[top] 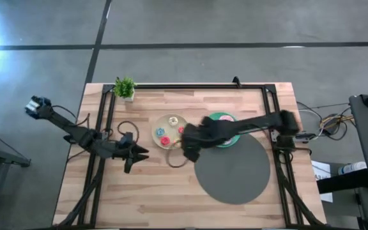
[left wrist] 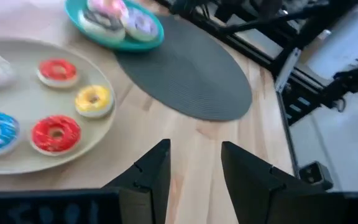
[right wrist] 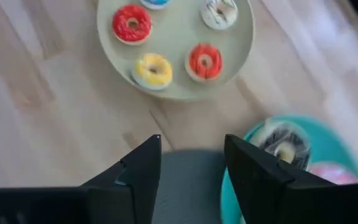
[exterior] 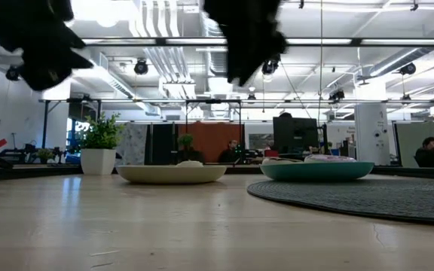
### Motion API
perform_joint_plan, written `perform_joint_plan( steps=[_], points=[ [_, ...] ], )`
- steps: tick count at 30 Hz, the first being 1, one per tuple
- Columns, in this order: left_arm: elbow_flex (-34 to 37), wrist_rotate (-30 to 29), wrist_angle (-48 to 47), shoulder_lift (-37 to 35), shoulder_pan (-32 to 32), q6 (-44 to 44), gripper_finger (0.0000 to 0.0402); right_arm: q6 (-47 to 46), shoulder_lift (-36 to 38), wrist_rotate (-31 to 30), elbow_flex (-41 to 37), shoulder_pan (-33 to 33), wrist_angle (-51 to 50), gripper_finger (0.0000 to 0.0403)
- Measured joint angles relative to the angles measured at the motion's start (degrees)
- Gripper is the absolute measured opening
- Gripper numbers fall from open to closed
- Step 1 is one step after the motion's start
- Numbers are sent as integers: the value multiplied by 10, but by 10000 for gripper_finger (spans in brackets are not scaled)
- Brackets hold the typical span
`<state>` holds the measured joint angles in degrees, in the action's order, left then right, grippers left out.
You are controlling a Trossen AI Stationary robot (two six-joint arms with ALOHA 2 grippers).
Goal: Pick & Place donuts
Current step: Return to Home Position
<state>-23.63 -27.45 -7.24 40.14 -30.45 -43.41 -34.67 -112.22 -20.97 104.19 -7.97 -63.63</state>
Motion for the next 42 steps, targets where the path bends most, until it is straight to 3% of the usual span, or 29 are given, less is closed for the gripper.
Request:
perform_joint_plan(
  steps=[5,8,10,13,18,23,27,34,38,42],
  points=[
    [62,216,174,4,166,35,117,-112,153,2,-188,-32,157,154],
    [62,330,173,-15,271,47,117,-116,231,-2,-264,-31,247,147],
    [46,365,129,-39,327,50,117,-99,283,-21,-304,-27,279,143],
    [16,373,52,-76,375,56,117,-77,362,-53,-357,-22,291,139],
    [-26,350,-36,-141,382,75,117,-54,467,-62,-469,-17,313,138],
    [-11,348,-97,-197,373,13,117,-54,555,-59,-597,-18,398,132],
    [7,354,-96,-245,365,50,117,-56,612,-63,-671,-17,456,127],
    [42,325,-103,-342,365,91,117,-56,694,-93,-725,-17,385,122],
    [67,297,-101,-400,365,88,117,-112,721,-89,-735,-18,385,126],
    [81,282,-111,-401,365,91,117,-25,731,-90,-737,-18,421,132]
  ],
)
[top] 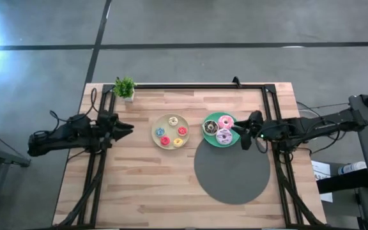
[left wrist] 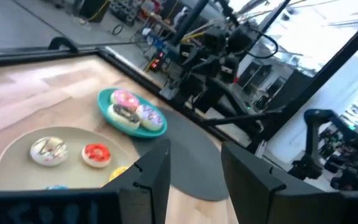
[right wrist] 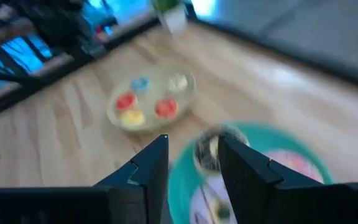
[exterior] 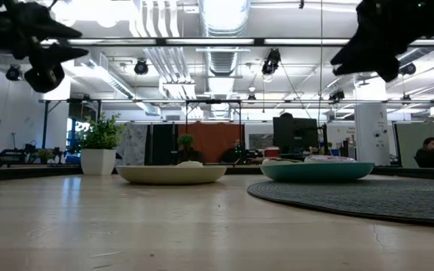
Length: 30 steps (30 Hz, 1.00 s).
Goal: Pick & Place donuts
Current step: Return to Home Position
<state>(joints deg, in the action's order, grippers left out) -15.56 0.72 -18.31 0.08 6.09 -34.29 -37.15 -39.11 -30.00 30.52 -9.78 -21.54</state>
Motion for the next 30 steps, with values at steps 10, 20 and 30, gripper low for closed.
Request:
perform_joint_plan(
  steps=[10,20,30],
  points=[
    [18,-21,-7,2,0,-25,117,223,32,132,-138,1,433,128],
    [19,-21,-8,20,0,-32,117,169,47,189,-282,0,588,127],
    [42,-29,-2,0,-55,-32,117,146,37,180,-300,0,520,134]
  ],
)
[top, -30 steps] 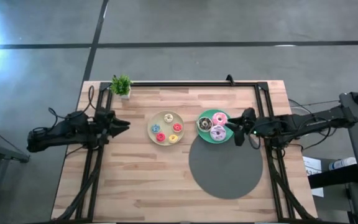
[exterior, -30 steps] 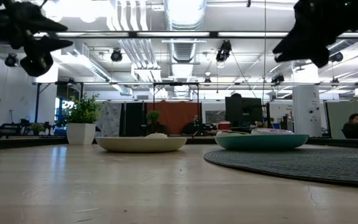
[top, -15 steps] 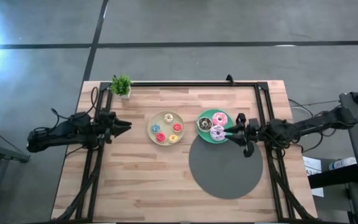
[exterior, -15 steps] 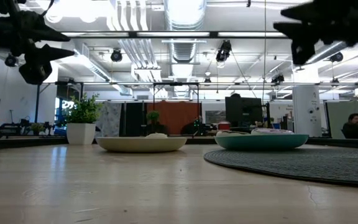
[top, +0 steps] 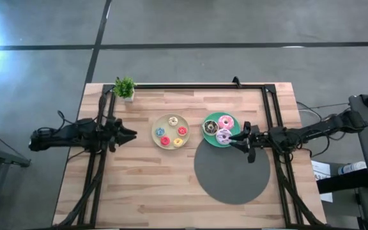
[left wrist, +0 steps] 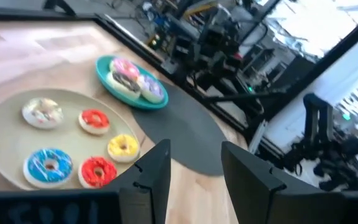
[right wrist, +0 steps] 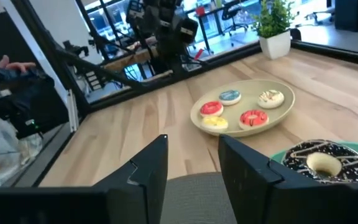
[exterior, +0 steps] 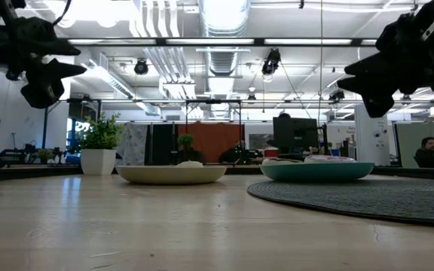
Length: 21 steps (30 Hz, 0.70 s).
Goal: Pick & Place donuts
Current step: Return to Home Position
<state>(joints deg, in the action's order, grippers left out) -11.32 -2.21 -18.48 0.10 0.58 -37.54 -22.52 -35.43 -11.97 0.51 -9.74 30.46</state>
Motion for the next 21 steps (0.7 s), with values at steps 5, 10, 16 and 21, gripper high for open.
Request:
perform_joint_plan(
  steps=[5,10,16,21],
  points=[
    [35,-1,10,0,-29,0,117,0,-3,0,0,0,-3,127],
    [59,-1,39,-1,-33,1,117,0,-3,0,0,0,-2,122],
    [80,1,114,-1,-33,3,117,0,-3,0,0,0,-2,128],
    [90,66,145,-1,-33,89,117,0,-3,0,0,0,-2,132]
  ],
)
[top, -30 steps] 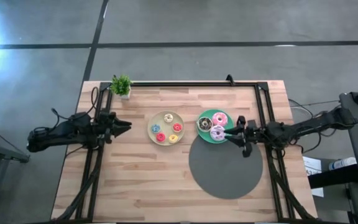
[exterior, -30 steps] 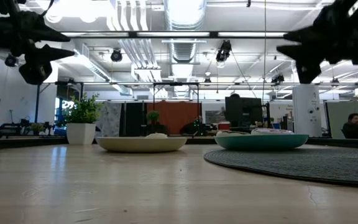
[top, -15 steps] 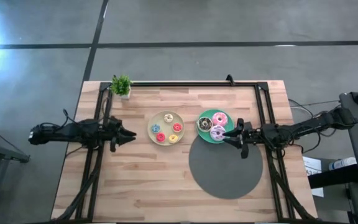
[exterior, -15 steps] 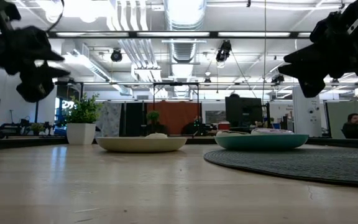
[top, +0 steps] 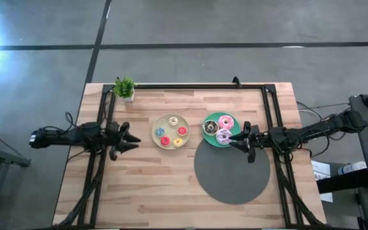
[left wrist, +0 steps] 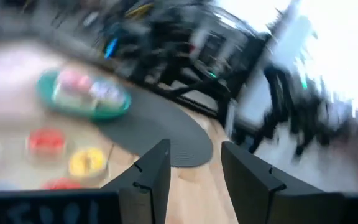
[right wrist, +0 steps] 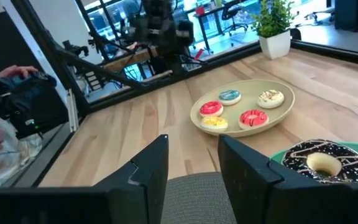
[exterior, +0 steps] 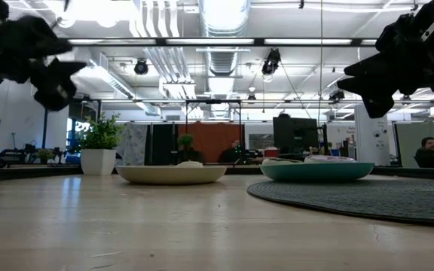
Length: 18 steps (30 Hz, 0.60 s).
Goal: Pick & Place donuts
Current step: Return to Home Position
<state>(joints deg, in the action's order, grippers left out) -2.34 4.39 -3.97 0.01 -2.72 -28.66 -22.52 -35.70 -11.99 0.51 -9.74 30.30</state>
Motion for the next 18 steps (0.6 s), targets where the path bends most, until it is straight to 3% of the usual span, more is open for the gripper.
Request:
perform_joint_plan(
  steps=[3,5,7,10,18],
  points=[
    [12,32,36,0,-4,218,117,0,0,0,0,0,0,130],
    [19,23,51,0,-9,303,117,0,0,0,0,0,0,127],
    [19,-22,42,0,-9,354,117,0,0,0,0,0,0,125],
    [19,-73,44,0,8,394,117,0,0,0,0,0,0,123],
    [20,-79,55,0,47,335,117,0,0,0,0,0,0,133]
  ],
)
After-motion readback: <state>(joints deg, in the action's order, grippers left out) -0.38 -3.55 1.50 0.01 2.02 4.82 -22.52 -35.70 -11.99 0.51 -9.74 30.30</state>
